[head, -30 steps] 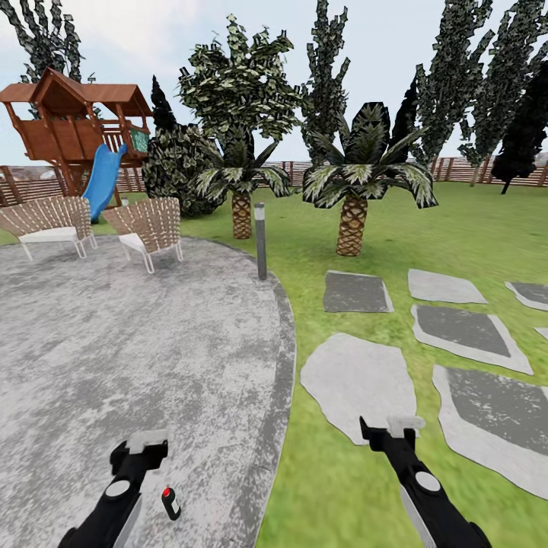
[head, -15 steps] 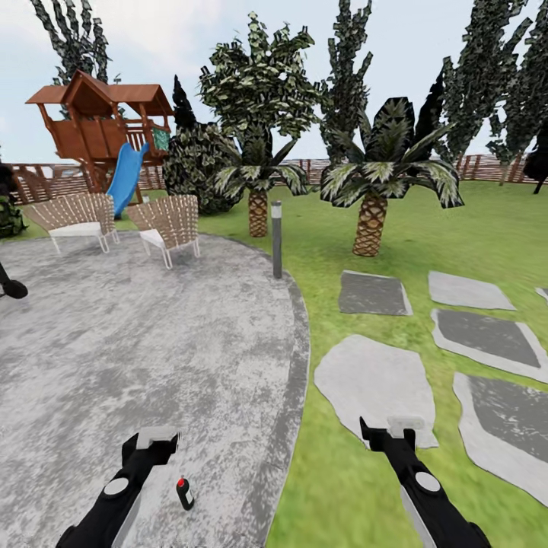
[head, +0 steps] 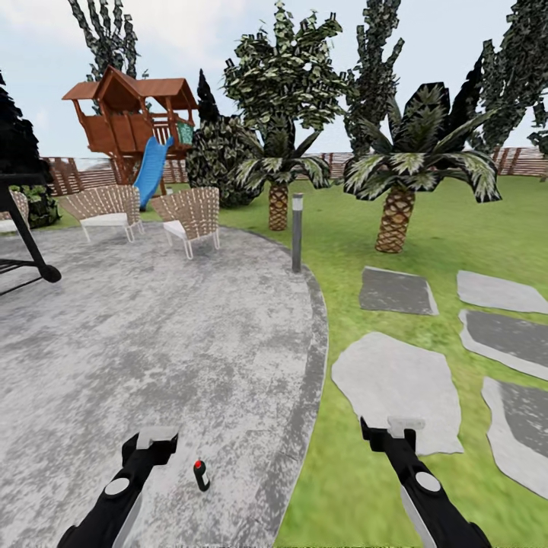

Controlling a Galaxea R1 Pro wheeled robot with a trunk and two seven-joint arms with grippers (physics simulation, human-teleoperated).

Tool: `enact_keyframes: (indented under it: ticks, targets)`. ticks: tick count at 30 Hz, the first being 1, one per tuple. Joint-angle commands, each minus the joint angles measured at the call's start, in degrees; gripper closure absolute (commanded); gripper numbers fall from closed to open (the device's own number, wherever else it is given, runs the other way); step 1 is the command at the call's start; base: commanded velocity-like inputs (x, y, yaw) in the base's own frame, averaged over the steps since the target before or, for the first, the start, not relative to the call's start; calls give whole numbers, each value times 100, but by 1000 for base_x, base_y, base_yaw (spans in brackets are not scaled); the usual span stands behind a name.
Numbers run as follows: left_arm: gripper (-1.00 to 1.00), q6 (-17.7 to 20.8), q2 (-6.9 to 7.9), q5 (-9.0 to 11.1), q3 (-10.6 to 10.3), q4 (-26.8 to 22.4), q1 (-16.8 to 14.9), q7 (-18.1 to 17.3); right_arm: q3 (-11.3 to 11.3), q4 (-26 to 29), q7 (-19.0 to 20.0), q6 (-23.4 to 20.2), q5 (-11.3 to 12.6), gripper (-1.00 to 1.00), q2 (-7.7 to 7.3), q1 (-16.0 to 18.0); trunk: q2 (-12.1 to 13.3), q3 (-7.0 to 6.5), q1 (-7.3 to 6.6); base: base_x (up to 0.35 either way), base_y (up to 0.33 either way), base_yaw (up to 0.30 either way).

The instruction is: In the garden, pick up the pesticide atomizer on the floor and spray pesticide onto both trees until each tree trunk is fully covered.

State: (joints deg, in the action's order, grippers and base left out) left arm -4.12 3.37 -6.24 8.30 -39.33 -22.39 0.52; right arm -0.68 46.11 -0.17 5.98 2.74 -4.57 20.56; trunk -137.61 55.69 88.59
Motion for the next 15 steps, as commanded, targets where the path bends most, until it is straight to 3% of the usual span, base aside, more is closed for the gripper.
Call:
enact_keyframes:
  ticks: [1, 15]
  targets:
    - [-100, -1, 1, 0, 2, 2, -1, 0, -1, 4, -2, 0, 2, -100, 0, 0, -42, 28, 22, 0, 0, 55]
    - [-100, -1, 5, 0, 9, 5, -2, 1, 4, 0, -8, 3, 2, -100, -5, -5, -565, 389, 311, 0, 0, 6]
